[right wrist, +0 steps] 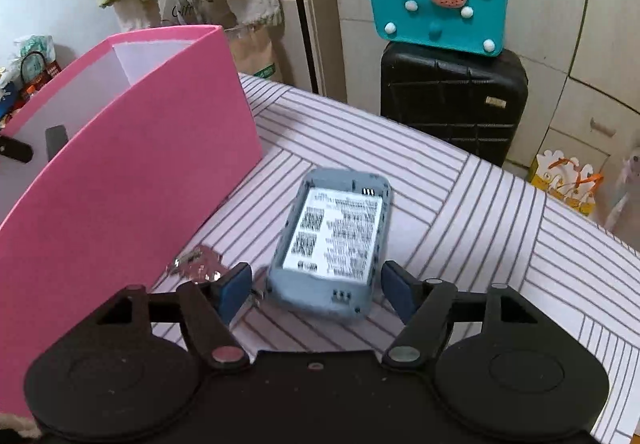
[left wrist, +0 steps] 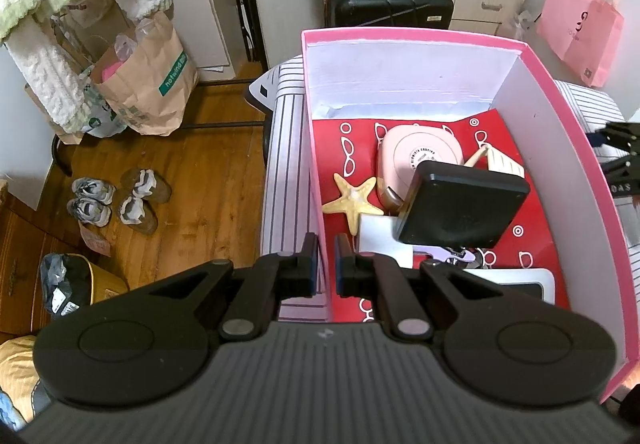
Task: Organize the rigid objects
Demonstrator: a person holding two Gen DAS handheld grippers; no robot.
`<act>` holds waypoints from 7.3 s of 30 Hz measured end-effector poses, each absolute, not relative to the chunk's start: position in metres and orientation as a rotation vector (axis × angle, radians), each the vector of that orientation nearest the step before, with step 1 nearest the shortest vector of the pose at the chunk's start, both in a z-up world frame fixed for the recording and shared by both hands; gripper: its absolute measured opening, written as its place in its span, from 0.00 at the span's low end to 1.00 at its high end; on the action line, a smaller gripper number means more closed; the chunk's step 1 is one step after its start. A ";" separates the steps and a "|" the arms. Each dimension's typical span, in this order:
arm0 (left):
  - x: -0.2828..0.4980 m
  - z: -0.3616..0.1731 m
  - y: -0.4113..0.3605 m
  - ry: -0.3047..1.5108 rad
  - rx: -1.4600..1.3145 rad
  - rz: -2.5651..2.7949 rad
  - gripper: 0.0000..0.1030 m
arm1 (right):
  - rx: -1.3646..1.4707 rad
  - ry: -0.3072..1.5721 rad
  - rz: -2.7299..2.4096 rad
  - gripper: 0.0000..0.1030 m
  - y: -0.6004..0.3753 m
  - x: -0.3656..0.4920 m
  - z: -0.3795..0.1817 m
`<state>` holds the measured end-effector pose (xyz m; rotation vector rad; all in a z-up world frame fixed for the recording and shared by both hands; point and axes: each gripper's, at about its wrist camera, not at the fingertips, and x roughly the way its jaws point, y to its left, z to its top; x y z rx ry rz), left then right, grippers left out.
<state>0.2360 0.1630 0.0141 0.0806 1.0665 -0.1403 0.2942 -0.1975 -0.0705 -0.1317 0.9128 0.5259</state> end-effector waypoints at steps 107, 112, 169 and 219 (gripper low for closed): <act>0.193 0.018 0.163 0.965 0.083 -0.153 0.07 | -0.432 0.654 0.764 0.47 -0.145 0.242 -0.074; 0.193 0.018 0.164 0.966 0.085 -0.152 0.07 | -0.362 0.671 0.769 0.14 -0.147 0.244 -0.075; 0.190 0.025 0.159 1.004 0.057 -0.061 0.02 | -0.021 1.010 1.110 0.12 -0.035 0.211 0.009; 0.073 0.061 0.102 0.754 0.000 -0.207 0.44 | 0.022 0.718 0.197 0.87 -0.164 0.066 0.064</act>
